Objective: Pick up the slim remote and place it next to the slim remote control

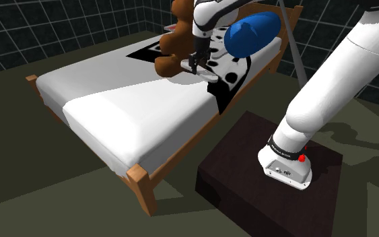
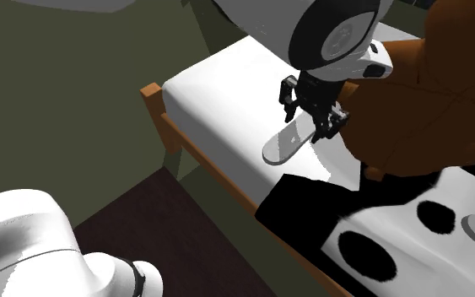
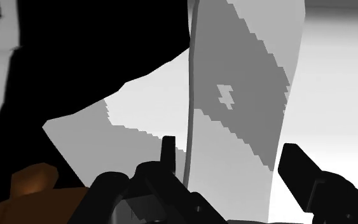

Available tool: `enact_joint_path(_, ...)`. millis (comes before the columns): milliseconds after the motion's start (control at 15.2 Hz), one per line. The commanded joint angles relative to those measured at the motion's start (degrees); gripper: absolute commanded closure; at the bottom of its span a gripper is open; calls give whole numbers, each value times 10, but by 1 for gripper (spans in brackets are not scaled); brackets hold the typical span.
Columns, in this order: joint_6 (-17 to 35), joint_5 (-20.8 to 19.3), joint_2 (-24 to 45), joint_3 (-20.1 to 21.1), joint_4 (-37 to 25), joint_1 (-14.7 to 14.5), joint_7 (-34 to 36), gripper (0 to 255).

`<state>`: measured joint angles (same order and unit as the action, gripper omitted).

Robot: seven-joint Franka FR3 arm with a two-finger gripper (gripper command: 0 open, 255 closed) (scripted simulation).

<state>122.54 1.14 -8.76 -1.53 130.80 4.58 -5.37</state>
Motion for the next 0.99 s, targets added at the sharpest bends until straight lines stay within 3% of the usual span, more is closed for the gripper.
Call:
enact_joint_path(0,-3,-3,4,-17,-7,13,-29,255)
enact_joint_path(924,-27,8,105,-123,-128,102,-229,255)
